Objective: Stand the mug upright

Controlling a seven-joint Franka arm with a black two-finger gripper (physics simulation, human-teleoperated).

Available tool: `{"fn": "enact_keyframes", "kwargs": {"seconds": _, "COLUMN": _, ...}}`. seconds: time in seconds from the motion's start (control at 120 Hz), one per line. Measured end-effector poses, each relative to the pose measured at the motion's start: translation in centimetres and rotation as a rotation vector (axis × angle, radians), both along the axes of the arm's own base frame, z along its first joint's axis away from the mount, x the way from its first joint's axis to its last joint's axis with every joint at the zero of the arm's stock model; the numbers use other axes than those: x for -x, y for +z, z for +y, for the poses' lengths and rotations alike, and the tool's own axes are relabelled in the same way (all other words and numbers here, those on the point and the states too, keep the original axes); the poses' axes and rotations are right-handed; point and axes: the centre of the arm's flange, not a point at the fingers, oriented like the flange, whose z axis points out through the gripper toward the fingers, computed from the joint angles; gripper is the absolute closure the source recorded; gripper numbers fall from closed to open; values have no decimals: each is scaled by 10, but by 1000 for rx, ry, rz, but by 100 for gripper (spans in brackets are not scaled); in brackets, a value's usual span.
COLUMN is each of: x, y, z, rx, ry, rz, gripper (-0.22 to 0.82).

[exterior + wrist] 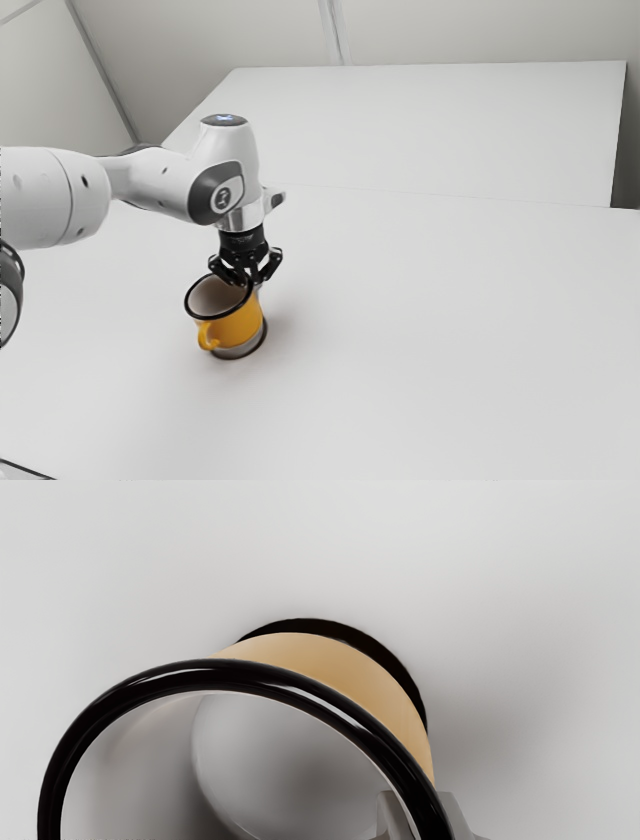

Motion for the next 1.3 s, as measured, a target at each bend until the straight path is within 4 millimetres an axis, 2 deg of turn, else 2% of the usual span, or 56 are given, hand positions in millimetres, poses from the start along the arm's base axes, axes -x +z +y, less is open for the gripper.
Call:
{"fn": "enact_keyframes", "kwargs": {"seconds": 0.317, "x": -18, "y": -14, "z": -3, "rx": -34, "ry": 57, "rz": 2, "gripper": 78}}
{"fn": "enact_keyframes", "kwargs": {"seconds": 0.508, "x": -24, "y": -11, "z": -4, "rx": -25, "ry": 75, "rz": -12, "gripper": 37}}
{"fn": "enact_keyframes", "kwargs": {"seconds": 0.667, "x": -31, "y": 9, "z": -6, "rx": -12, "ry": 77, "rz": -40, "gripper": 18}}
{"fn": "enact_keyframes", "kwargs": {"seconds": 0.825, "x": -31, "y": 47, "z": -3, "rx": 5, "ry": 65, "rz": -68, "gripper": 8}}
{"fn": "enact_keyframes", "kwargs": {"seconds": 0.933, "x": -26, "y": 78, "z": 12, "rx": 38, "ry": 43, "rz": -83, "gripper": 5}}
{"fn": "enact_keyframes", "kwargs": {"seconds": 1.033, "x": -24, "y": 123, "z": 27, "rx": 64, "ry": -18, "rz": -136, "gripper": 3}}
{"fn": "enact_keyframes", "kwargs": {"seconds": 1.15, "x": -28, "y": 181, "z": 36, "rx": 73, "ry": -116, "rz": -191, "gripper": 2}}
{"fn": "enact_keyframes", "kwargs": {"seconds": 1.242, "x": -27, "y": 214, "z": 37, "rx": 77, "ry": -195, "rz": -217, "gripper": 1}}
{"fn": "enact_keyframes", "kwargs": {"seconds": 1.3, "x": -24, "y": 228, "z": 38, "rx": 79, "ry": -241, "rz": -224, "gripper": 1}}
